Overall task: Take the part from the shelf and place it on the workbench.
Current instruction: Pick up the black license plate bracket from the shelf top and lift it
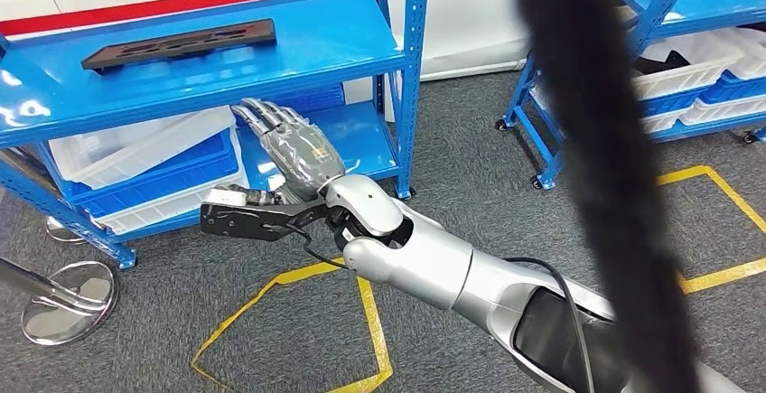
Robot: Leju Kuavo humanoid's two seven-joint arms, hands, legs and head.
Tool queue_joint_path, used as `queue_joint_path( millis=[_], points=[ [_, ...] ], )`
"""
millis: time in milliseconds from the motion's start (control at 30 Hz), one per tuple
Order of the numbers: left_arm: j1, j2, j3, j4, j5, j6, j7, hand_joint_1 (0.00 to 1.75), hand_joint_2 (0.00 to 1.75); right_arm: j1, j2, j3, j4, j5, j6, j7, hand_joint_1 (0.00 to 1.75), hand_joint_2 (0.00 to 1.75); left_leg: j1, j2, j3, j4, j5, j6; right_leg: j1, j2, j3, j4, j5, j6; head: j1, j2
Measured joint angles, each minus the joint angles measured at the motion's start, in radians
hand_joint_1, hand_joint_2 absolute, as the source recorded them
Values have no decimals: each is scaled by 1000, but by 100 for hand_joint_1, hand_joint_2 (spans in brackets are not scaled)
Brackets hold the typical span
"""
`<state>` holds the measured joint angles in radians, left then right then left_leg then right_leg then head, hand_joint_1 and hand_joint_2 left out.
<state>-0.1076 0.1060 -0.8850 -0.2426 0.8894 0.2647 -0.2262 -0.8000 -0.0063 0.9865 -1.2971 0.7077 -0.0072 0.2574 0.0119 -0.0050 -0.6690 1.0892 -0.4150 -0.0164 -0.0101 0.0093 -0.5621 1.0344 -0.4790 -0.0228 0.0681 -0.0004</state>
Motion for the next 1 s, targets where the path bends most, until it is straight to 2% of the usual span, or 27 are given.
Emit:
queue_joint_path(
  millis=[33,67,167,200,233,300,333,367,400,467,500,533,567,600,700,733,800,833,867,900,933,967,1000],
  points=[
    [-2,0,0,0,0,0,-1,0,0,-2,0,0,0,-8,6,-1,0,0,-3,0,19,-41,7,5,1,0,2,0,-4,4,-1,0],
    [-3,0,0,0,0,1,-2,0,0,-3,0,0,0,-18,14,-1,0,0,-5,0,28,-57,0,10,3,0,2,-1,-5,8,-1,0],
    [-2,0,0,0,1,3,-4,0,0,-7,1,-1,0,-51,31,-2,0,0,-3,-1,42,-73,-12,25,6,-1,4,2,-16,23,-1,0],
    [0,0,0,0,1,3,-4,0,0,-9,2,-1,-1,-58,32,-3,0,0,-1,-1,49,-77,-15,30,7,-2,-3,24,-29,27,-1,0],
    [1,0,0,0,1,4,-4,0,0,-12,2,-2,-1,-63,33,-3,0,0,2,0,56,-80,-18,36,7,-3,-24,69,-49,30,0,0],
    [-1,0,0,0,1,4,-4,0,0,-16,2,-2,1,-68,35,-2,0,0,2,0,65,-80,-25,46,7,-4,-102,204,-93,32,0,0],
    [-2,0,0,0,1,4,-4,0,0,-16,2,-2,3,-69,36,-1,0,0,1,-1,68,-80,-29,48,7,-5,-143,262,-104,32,0,0],
    [-2,0,0,0,1,5,-4,0,0,-16,2,-2,5,-69,38,1,0,0,1,-2,73,-79,-34,49,6,-5,-170,289,-96,32,0,0],
    [-1,0,0,0,1,5,-4,0,0,-15,2,-2,8,-68,39,3,0,44,1,-3,79,-77,-40,49,6,-5,-178,278,-68,31,0,0],
    [1,0,0,0,1,5,-4,0,0,-17,2,-2,14,-68,41,5,0,131,1,-6,95,-73,-55,46,5,-5,-146,164,22,25,0,0],
    [1,0,0,0,1,4,-4,0,0,-18,2,-2,17,-68,41,6,0,175,-1,-7,99,-69,-63,41,6,-5,-123,104,55,22,0,0],
    [0,0,0,0,1,4,-4,0,0,-20,3,-2,19,-68,42,6,0,175,-3,-8,99,-65,-68,37,7,-4,-104,59,68,18,-1,0],
    [-2,0,0,0,1,4,-4,0,0,-22,3,-2,21,-68,43,6,0,175,-4,-9,96,-63,-71,32,9,-3,-95,34,68,14,-2,0],
    [-2,0,0,0,1,4,-4,0,0,-23,4,-2,24,-68,44,6,0,175,-5,-9,94,-63,-72,27,11,-1,-90,25,61,11,-3,0],
    [-1,-1,0,0,0,4,-5,0,0,-26,5,-2,30,-70,49,6,0,175,-2,-6,89,-49,-87,12,5,1,-78,10,55,-1,-7,0],
    [-3,-2,0,0,0,4,-6,0,0,-29,6,-2,32,-71,50,6,0,175,-2,-4,73,-14,-105,7,2,0,-71,7,54,-5,-9,0],
    [-5,-2,0,0,-1,3,-8,0,0,-34,6,-2,38,-71,52,5,0,175,0,-2,7,105,-151,-1,1,-2,-62,5,48,-12,-12,0],
    [-4,-2,0,0,-2,2,-9,0,0,-35,6,-2,43,-71,53,4,0,175,1,-1,-31,166,-165,-4,1,-3,-59,5,44,-13,-12,0],
    [-2,-1,0,0,-2,2,-9,0,0,-35,6,-2,49,-69,53,4,0,175,2,-1,-58,201,-164,-5,1,-2,-55,5,41,-14,-12,0],
    [0,-1,0,0,-3,1,-9,0,0,-35,6,-2,55,-67,54,3,0,175,2,-1,-68,199,-143,-6,1,-1,-51,6,37,-13,-12,0],
    [1,-1,0,0,-5,1,-9,0,0,-35,6,-2,61,-64,54,3,0,175,2,-1,-58,159,-105,-5,1,0,-45,6,33,-12,-13,0],
    [1,-1,0,0,-6,0,-9,0,0,-36,6,-2,66,-60,54,2,0,175,2,-1,-33,91,-60,-2,1,1,-38,6,28,-10,-12,0],
    [0,-1,0,0,-7,0,-9,0,0,-38,6,-2,70,-57,54,2,0,175,1,-1,-6,25,-27,1,1,1,-31,5,24,-7,-12,0]
  ],
)
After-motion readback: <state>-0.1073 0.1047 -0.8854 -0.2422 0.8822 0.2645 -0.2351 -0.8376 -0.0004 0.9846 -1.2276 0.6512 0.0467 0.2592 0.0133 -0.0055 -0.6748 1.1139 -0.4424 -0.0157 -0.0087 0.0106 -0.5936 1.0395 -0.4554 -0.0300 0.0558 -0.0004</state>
